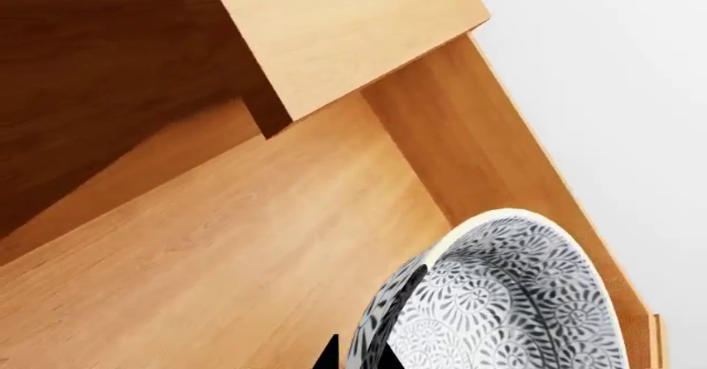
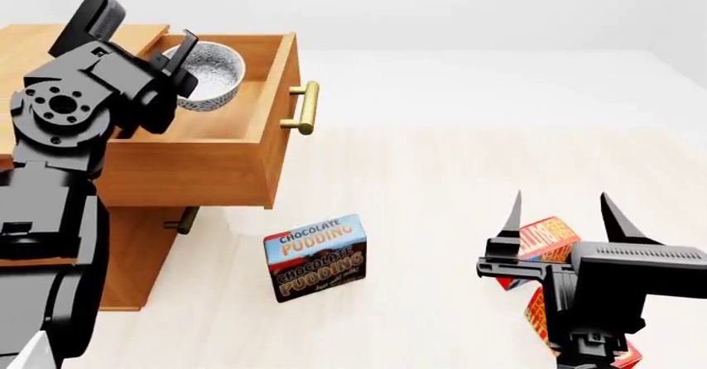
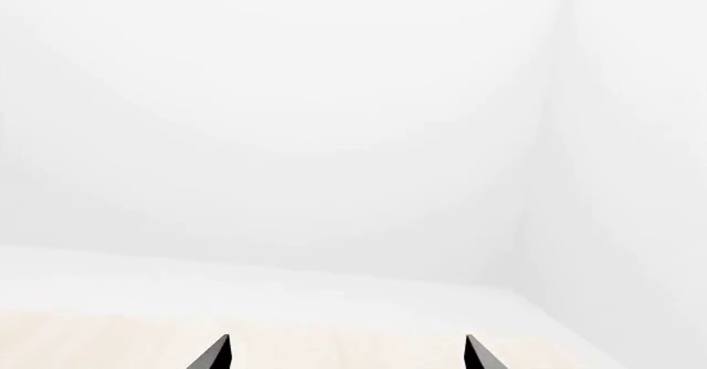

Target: Put the bowl in the top drawer of the cabinet.

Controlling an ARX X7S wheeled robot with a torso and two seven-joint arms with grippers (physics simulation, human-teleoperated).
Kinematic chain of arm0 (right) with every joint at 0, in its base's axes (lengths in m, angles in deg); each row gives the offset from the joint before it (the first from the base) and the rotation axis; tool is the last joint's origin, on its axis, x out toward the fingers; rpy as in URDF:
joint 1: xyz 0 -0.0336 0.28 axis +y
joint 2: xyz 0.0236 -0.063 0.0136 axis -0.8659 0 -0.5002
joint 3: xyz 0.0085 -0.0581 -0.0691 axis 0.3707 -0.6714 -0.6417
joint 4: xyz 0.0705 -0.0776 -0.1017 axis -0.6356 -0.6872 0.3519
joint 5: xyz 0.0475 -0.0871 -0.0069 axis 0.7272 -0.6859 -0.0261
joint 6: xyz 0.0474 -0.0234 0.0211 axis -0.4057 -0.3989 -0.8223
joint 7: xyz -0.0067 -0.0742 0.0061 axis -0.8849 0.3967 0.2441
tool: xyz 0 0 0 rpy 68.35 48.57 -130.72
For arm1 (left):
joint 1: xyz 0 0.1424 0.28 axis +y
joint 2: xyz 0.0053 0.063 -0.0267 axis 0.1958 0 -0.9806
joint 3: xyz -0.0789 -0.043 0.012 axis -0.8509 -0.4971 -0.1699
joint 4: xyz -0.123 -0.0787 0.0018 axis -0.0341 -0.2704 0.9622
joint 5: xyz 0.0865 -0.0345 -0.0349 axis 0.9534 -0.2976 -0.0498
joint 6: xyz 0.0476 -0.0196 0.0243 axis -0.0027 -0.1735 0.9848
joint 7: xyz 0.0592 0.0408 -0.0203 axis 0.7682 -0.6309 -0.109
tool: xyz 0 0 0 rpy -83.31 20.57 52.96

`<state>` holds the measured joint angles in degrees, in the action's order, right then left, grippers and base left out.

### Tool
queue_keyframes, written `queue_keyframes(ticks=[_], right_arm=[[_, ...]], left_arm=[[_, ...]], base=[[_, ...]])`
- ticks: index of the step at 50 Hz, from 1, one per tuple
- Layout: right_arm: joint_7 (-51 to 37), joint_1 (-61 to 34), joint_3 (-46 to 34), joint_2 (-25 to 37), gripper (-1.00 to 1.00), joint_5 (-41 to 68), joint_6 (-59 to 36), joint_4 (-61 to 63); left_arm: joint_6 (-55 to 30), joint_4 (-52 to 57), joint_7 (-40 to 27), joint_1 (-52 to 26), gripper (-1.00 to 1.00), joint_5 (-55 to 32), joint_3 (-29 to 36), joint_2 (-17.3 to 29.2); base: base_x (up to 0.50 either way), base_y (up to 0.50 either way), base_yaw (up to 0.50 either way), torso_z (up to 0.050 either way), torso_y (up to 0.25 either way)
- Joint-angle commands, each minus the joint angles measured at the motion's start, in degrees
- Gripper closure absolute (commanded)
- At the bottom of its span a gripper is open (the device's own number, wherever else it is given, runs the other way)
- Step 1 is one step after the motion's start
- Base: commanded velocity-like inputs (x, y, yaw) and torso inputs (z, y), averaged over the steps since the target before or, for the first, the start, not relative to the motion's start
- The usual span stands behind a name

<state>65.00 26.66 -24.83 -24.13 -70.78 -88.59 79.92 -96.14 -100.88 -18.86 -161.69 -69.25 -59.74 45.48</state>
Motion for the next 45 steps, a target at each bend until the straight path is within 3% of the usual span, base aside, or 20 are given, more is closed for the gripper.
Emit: queue_keyframes(ticks=[1, 8, 17, 18, 32, 45], right_arm=[[-0.16, 0.14, -0.03, 0.16, -1.00, 0.15, 0.77, -1.02], [-0.20, 0.67, 0.40, 0.26, -1.00, 0.56, 1.87, -1.96], [-0.28, 0.87, 0.78, 0.38, -1.00, 1.06, 2.53, -2.60], [-0.30, 0.83, 0.74, 0.38, -1.00, 1.05, 2.54, -2.66], [-0.58, 0.92, 0.61, 0.58, -1.00, 1.22, 2.62, -2.71], [-1.10, 0.78, 0.45, 0.74, -1.00, 1.03, 2.52, -2.68]], left_arm=[[1.25, -4.27, 1.52, -2.24, 1.00, 1.67, 0.89, -1.06], [3.33, -14.21, 6.36, -5.93, 1.00, 4.06, 2.56, -3.03], [3.60, -14.87, 6.46, -5.61, 1.00, 6.05, 1.25, -3.57], [3.56, -14.86, 6.49, -5.65, -1.00, 6.23, 1.08, -3.57], [2.62, -14.24, 7.06, -5.81, -1.00, 7.76, -0.88, -3.18], [-0.70, -1.17, 1.21, -0.87, -1.00, 5.38, -2.39, -1.06]], base=[[0.00, 0.00, 0.00, 0.000, 0.000], [0.00, 0.00, 0.00, 0.002, 0.000], [0.00, 0.00, 0.00, 0.000, 0.000], [0.00, 0.00, 0.00, 0.000, 0.000], [0.00, 0.00, 0.00, 0.000, 0.000], [0.00, 0.00, 0.00, 0.000, 0.000]])
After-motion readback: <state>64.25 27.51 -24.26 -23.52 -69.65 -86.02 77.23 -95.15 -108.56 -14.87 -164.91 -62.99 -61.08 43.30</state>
